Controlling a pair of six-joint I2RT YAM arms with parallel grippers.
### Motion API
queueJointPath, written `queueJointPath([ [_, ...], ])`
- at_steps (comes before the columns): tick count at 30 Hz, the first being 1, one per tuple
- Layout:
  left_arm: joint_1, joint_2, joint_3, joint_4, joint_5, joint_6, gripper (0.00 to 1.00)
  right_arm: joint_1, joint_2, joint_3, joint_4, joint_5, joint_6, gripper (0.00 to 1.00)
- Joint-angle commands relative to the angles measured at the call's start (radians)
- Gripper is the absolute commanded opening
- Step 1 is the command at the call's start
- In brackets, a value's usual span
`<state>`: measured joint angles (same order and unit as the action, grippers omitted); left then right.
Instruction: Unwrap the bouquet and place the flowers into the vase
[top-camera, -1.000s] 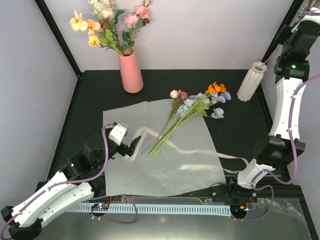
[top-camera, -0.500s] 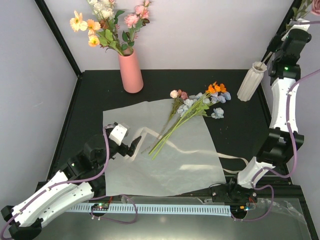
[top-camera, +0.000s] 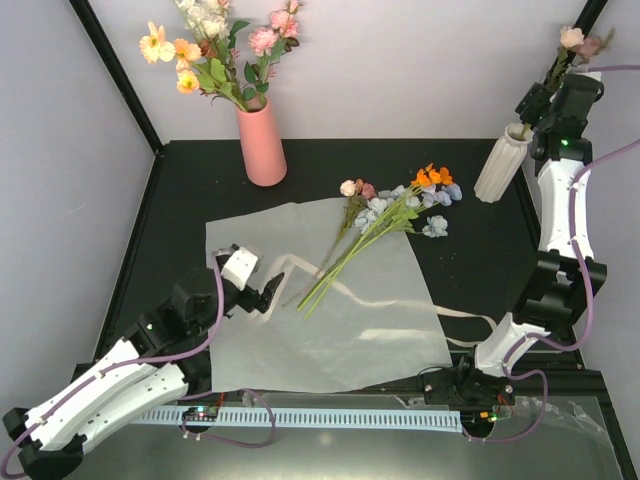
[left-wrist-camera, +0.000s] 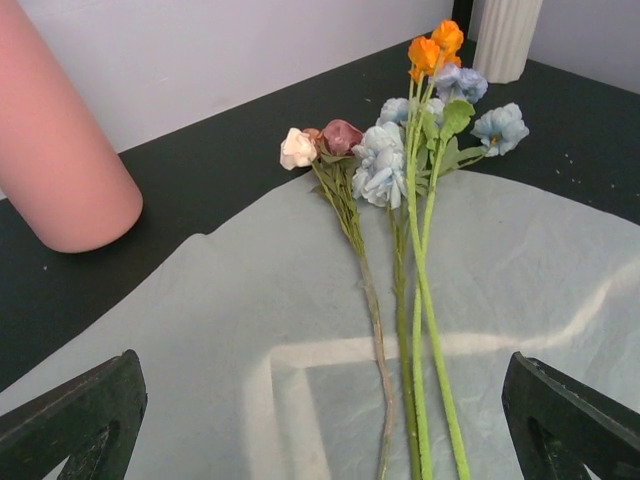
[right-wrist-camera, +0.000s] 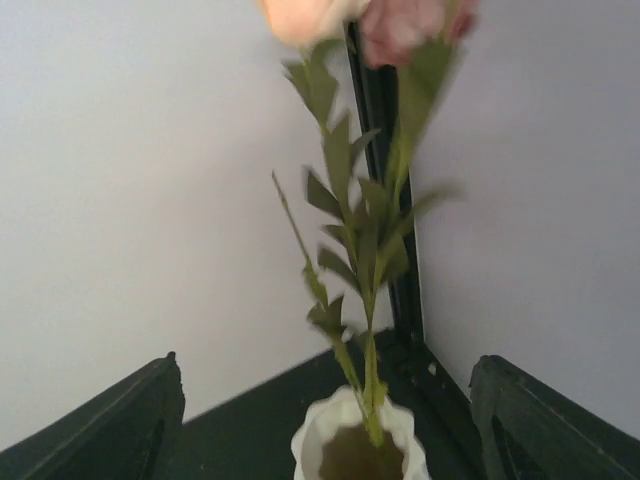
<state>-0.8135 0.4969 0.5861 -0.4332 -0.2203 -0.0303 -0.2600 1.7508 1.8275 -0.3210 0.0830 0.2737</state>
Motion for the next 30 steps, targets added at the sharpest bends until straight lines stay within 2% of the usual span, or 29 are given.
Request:
queueJointPath([
  [1, -0.003, 0.033, 0.038, -0.019, -0.001, -0.025, 0.99, -0.004, -0.077, -0.039, -0.094, -0.037, 0.06, 0.83],
  [10, -0.003, 0.107, 0.067, -0.068, 0.029, -0.06, 0.99, -0.002, -0.291, -0.214, -0.182, -0.126, 0.086, 1.0],
  [18, -0.002, 0.151, 0.097, -0.1, 0.056, -0.073, 0.99, 0.023, -0.531, -0.418, -0.226, -0.221, 0.121, 1.0],
  [25, 0.018, 0.212, 0.103, -0.072, 0.109, -0.107, 0.99, 0.176, -0.695, -0.589, -0.227, -0.293, 0.136, 1.0],
  [30, 0.018, 0.354, 0.181, -0.122, 0.134, -0.069, 0.99, 0.349, -0.803, -0.808, -0.107, -0.293, 0.172, 1.0],
])
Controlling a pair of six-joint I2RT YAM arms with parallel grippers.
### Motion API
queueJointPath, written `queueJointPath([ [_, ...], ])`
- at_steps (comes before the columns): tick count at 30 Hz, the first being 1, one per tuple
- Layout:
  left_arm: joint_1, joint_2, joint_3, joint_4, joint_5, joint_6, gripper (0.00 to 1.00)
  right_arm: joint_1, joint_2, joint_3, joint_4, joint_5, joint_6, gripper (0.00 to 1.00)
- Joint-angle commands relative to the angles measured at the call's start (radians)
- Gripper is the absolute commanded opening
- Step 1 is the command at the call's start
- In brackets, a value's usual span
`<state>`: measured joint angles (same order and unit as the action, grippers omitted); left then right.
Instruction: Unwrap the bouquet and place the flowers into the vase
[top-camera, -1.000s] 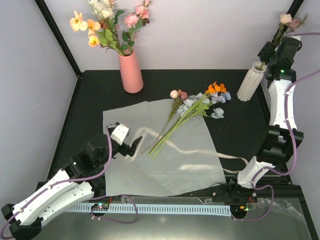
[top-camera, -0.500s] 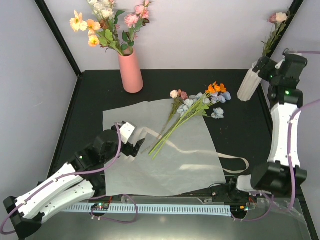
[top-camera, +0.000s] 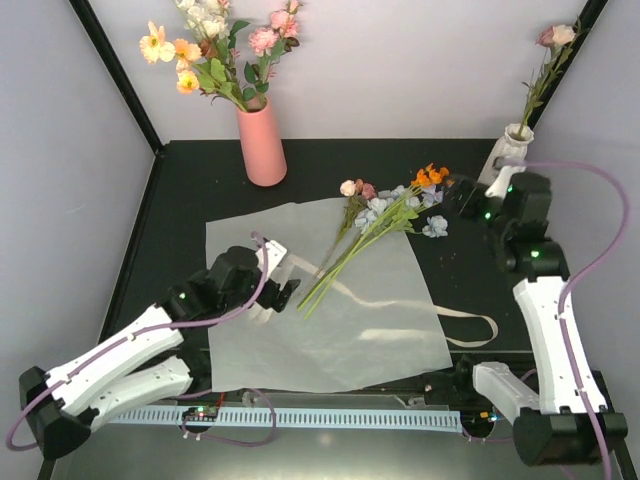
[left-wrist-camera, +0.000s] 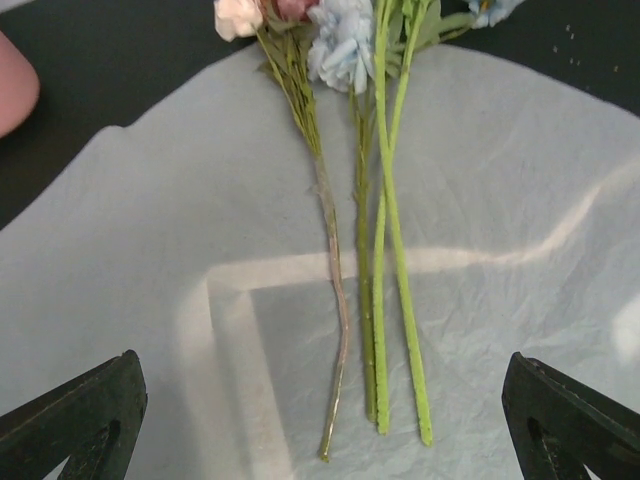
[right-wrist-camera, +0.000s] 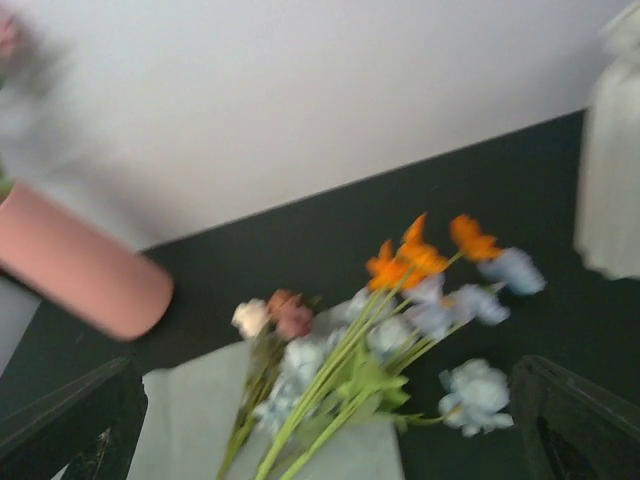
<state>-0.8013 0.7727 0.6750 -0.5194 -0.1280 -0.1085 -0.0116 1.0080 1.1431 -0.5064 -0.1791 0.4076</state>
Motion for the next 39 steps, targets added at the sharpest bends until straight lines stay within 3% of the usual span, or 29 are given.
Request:
queueJointPath([
  [1, 0.007, 0.107, 0.109, -0.041, 0.059, 0.021, 0.99, 0.132, -0.076, -0.166, 0.108, -0.024, 0.042, 1.0],
  [5, 0.005, 0.227, 0.182, -0.059, 0.118, 0.031, 0.98, 0.221, -0.108, -0.321, 0.193, -0.017, 0.092, 0.98],
  [11, 0.005, 0.413, 0.259, -0.035, 0.219, 0.035, 0.86, 0.337, -0.124, -0.48, 0.289, 0.02, 0.098, 0.96],
  [22, 0.013, 0.802, 0.443, -0.045, 0.091, -0.034, 0.58, 0.409, -0.135, -0.69, 0.402, 0.063, 0.108, 0.95],
  [33, 0.068, 1.099, 0.683, -0.115, 0.083, -0.005, 0.41, 0.409, -0.027, -0.68, 0.449, 0.013, 0.09, 0.95],
  [39, 0.08, 1.187, 0.716, -0.095, 0.077, -0.024, 0.39, 0.408, 0.017, -0.67, 0.461, -0.012, 0.079, 0.96],
])
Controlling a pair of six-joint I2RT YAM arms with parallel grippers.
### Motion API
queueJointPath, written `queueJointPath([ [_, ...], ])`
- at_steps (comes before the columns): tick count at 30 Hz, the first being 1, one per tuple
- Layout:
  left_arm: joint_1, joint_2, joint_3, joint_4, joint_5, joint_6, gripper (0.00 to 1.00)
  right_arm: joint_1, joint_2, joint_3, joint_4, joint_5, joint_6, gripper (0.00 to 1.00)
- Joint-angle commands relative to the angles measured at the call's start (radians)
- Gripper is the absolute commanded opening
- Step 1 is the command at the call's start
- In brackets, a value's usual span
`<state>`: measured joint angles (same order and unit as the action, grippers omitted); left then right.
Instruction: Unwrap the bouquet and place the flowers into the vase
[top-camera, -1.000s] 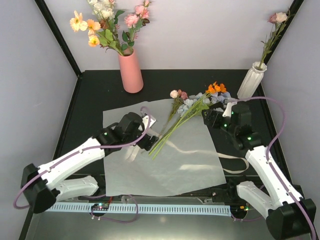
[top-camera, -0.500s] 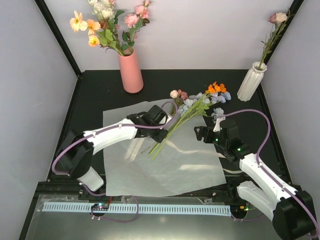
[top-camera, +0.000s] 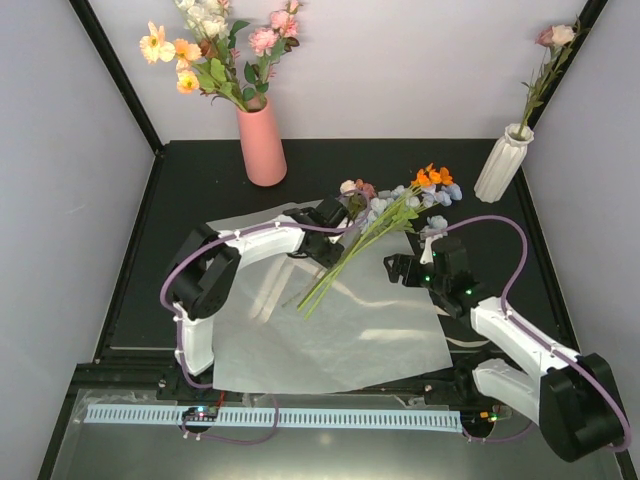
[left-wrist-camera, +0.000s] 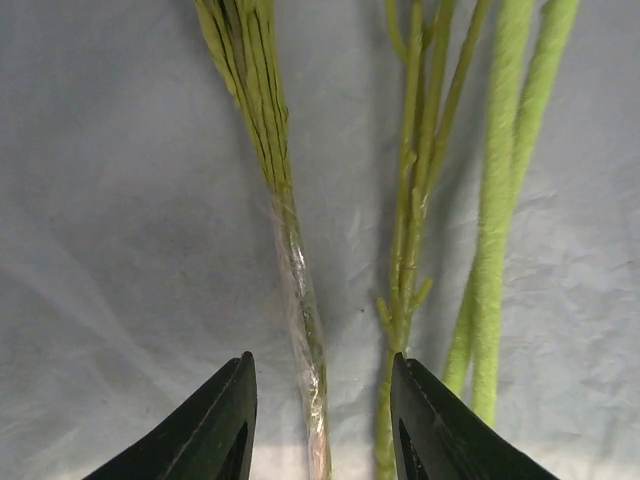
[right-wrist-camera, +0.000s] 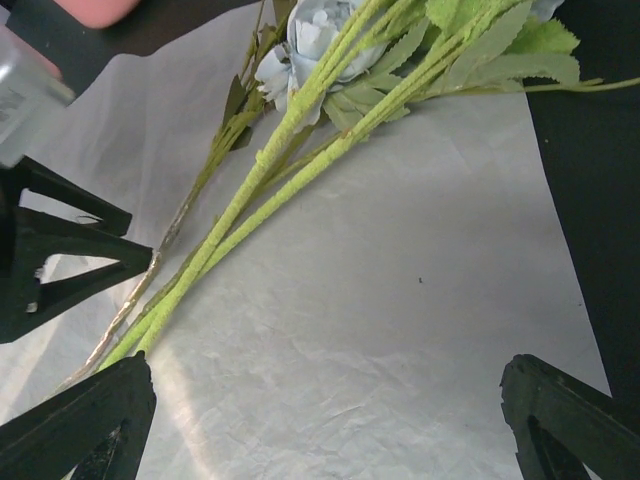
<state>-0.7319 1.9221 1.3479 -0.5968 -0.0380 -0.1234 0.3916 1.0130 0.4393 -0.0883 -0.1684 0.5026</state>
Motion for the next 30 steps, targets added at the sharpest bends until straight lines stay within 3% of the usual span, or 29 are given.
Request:
queueJointPath([
  [1, 0.014, 0.047, 0.044, -0.015, -0.02, -0.012, 0.39, 0.004, 0.016, 0.035, 0.044, -0.026, -0.018, 0.96],
  [8, 0.019, 0.095, 0.043, 0.0, -0.021, -0.02, 0.36, 0.005, 0.076, 0.059, 0.049, -0.056, -0.03, 0.95],
  [13, 0.019, 0.111, 0.045, 0.002, -0.02, -0.021, 0.21, 0.005, 0.102, 0.068, 0.048, -0.062, -0.031, 0.95],
  [17, 0.018, 0.108, 0.045, -0.001, -0.018, -0.028, 0.02, 0.005, 0.109, 0.071, 0.048, -0.062, -0.032, 0.95],
  [30, 0.027, -0.178, -0.065, 0.077, -0.079, -0.117, 0.02, 0.003, 0.134, 0.092, 0.033, -0.067, -0.036, 0.94],
])
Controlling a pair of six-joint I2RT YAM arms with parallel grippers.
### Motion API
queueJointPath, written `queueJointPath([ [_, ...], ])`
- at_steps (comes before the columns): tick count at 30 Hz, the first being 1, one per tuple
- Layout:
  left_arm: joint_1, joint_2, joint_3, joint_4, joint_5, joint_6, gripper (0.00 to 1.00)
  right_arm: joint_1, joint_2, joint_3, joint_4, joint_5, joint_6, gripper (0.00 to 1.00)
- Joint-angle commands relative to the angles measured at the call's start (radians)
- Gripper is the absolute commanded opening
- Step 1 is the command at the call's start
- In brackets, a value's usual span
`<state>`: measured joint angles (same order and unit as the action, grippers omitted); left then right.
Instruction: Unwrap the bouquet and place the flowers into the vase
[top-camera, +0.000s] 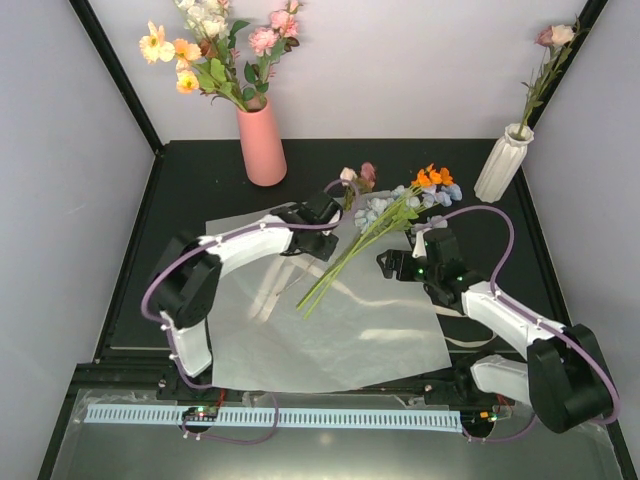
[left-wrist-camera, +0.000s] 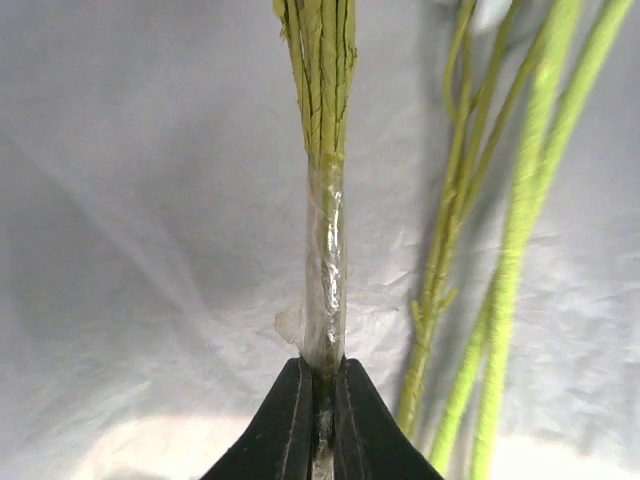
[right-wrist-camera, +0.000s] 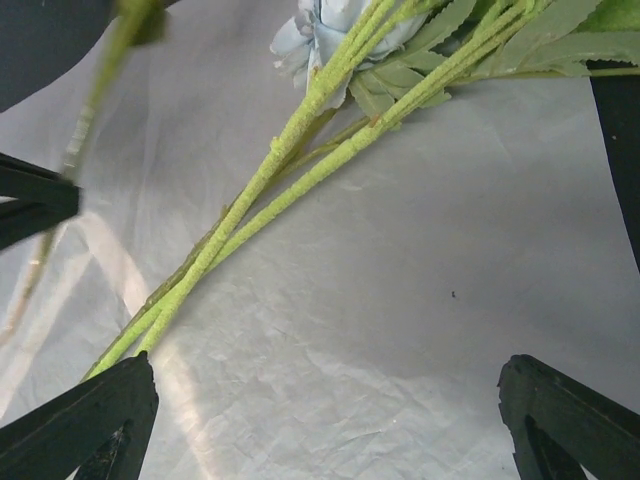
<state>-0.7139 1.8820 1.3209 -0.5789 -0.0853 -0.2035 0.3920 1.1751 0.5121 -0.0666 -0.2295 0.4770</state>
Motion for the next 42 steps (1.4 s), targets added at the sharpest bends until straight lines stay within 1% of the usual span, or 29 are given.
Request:
queueJointPath([
  [1, 0.009, -0.176, -0.064, 0.077, -0.022, -0.034, 0.01, 0.003, -0.04, 0.017, 0.005, -0.004, -0.011, 0.94],
  [3, 0.01, -0.254, -0.121, 0.128, 0.007, -0.019, 0.02, 0.004, -0.087, 0.007, -0.003, 0.005, -0.009, 0.94],
  [8, 0.008, -0.441, -0.263, 0.188, 0.052, -0.004, 0.01, 0.005, -0.222, -0.022, -0.02, -0.002, -0.022, 0.94],
  [13, 0.008, -0.585, -0.403, 0.241, 0.105, -0.001, 0.02, 0.006, -0.36, -0.031, -0.057, 0.007, -0.054, 0.95],
  [19, 0.007, -0.708, -0.457, 0.248, 0.162, 0.007, 0.02, 0.005, -0.473, -0.055, -0.024, -0.046, -0.057, 0.95],
  [23, 0.008, -0.759, -0.467, 0.279, 0.23, 0.024, 0.02, 0.006, -0.504, -0.059, 0.011, -0.092, -0.041, 0.96],
  [28, 0.007, -0.797, -0.469, 0.333, 0.341, 0.025, 0.02, 0.005, -0.515, -0.04, 0.061, -0.206, -0.015, 0.96],
  [37, 0.007, -0.815, -0.483, 0.435, 0.598, 0.026, 0.02, 0.005, -0.508, -0.03, 0.22, -0.481, 0.047, 0.96],
  [42, 0.003, -0.814, -0.5, 0.5, 0.727, 0.018, 0.02, 0.006, -0.486, -0.003, 0.298, -0.543, 0.11, 0.95],
])
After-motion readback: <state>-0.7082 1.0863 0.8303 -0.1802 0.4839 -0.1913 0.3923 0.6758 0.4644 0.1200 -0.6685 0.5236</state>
